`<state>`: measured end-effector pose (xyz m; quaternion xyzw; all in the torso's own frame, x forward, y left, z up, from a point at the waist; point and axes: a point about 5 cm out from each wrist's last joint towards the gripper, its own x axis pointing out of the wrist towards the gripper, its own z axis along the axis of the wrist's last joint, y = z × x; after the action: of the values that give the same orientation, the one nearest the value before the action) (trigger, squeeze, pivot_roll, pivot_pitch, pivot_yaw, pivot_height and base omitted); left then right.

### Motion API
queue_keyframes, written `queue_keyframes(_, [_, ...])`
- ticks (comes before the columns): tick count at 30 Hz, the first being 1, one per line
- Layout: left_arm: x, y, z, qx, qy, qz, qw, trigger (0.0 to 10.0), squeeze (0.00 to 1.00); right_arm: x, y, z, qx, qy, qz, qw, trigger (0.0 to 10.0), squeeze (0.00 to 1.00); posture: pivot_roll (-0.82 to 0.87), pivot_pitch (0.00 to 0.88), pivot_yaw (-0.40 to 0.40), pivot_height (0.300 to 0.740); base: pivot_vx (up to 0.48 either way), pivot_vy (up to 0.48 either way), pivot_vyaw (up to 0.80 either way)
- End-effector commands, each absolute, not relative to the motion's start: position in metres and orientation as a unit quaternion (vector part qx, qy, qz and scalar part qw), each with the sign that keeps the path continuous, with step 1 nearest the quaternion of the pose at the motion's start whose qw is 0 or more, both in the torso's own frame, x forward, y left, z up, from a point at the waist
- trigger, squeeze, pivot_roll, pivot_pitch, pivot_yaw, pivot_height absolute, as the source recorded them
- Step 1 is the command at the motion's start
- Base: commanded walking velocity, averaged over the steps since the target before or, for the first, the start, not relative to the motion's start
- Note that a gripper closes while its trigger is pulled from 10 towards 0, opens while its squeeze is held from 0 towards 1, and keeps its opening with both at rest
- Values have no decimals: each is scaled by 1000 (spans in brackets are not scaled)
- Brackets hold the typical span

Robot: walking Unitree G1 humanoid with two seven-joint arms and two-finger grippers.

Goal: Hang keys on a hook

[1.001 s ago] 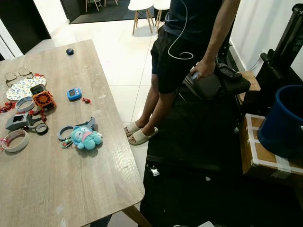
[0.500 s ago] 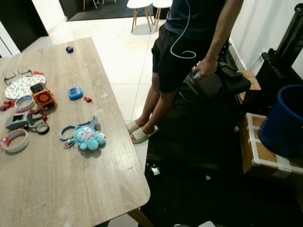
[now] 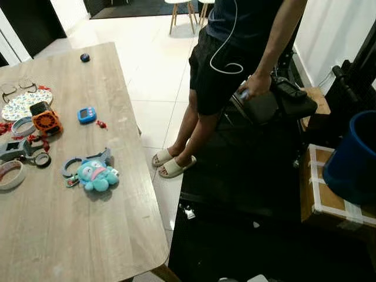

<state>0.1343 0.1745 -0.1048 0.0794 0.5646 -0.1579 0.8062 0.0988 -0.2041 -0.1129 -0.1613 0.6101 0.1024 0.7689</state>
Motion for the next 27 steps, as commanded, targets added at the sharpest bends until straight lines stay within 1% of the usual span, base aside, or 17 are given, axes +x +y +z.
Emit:
queue_keyframes(1, [118,180,-109,88,592,-165,784,10000,0,101,-188,-114,-143,599,122,778,10000,0,-136,91,117,740,0,-465,0])
queue_keyframes(10, [118,181,-109,86,592,-162,784,10000,0,101,-188,-114,-141,599,123,778,10000,0,-139,86,119,740,0,-465,0])
queue_keyframes(27, [118,182,-109,92,589,-155,788,10000,0,100,-188,-115,-136,601,121,778,10000,0,-140,96,123,740,0,0,0])
